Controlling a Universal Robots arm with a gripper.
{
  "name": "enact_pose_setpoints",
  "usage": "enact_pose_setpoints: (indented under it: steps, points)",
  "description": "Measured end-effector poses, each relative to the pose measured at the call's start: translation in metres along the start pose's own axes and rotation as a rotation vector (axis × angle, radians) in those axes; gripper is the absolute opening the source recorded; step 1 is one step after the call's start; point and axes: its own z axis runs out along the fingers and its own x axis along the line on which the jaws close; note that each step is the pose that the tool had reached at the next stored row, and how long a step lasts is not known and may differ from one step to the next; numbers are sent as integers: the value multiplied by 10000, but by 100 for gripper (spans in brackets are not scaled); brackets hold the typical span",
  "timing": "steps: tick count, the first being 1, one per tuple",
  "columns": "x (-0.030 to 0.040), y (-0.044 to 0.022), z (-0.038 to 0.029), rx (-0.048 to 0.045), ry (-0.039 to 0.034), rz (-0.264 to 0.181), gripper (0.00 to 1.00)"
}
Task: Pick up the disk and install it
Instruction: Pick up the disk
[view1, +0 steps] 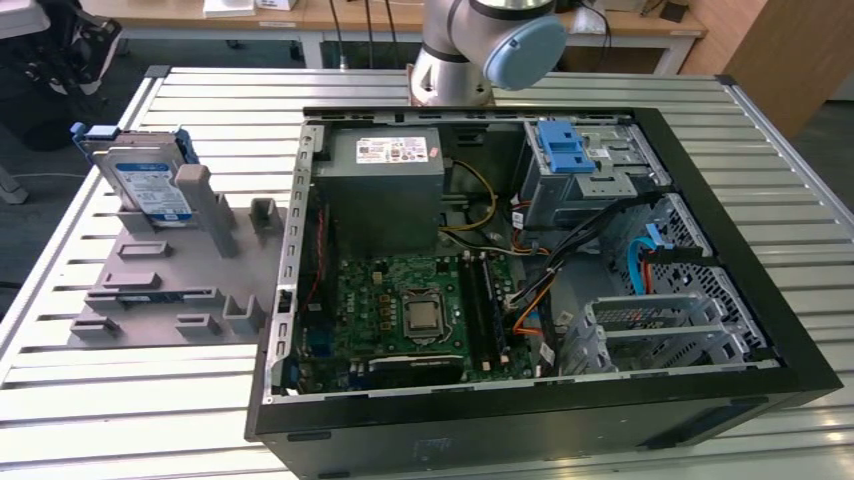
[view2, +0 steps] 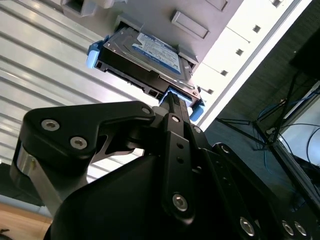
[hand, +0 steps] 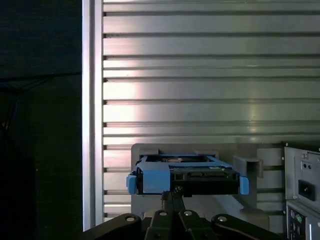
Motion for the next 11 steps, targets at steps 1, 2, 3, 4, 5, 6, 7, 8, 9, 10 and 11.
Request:
enact_pose_setpoints:
  steps: [1,2,3,4,5,6,7,8,9,10,11]
  points:
    - [0,0,0,0,4,-111,11]
    - [0,0,0,0,8,-238,11]
    - [0,0,0,0,11,-369,11]
    - [0,0,0,0,15,-494,11]
    - [0,0,0,0,19,-614,11]
    - [0,0,0,-1,22,-723,11]
    - [0,0,0,-1,26,-836,11]
    - [0,0,0,-1,30,-952,11]
    - [0,0,0,-1,33,-1068,11]
    - [0,0,0,-1,36,-1181,11]
    - [0,0,0,-1,39,-1294,11]
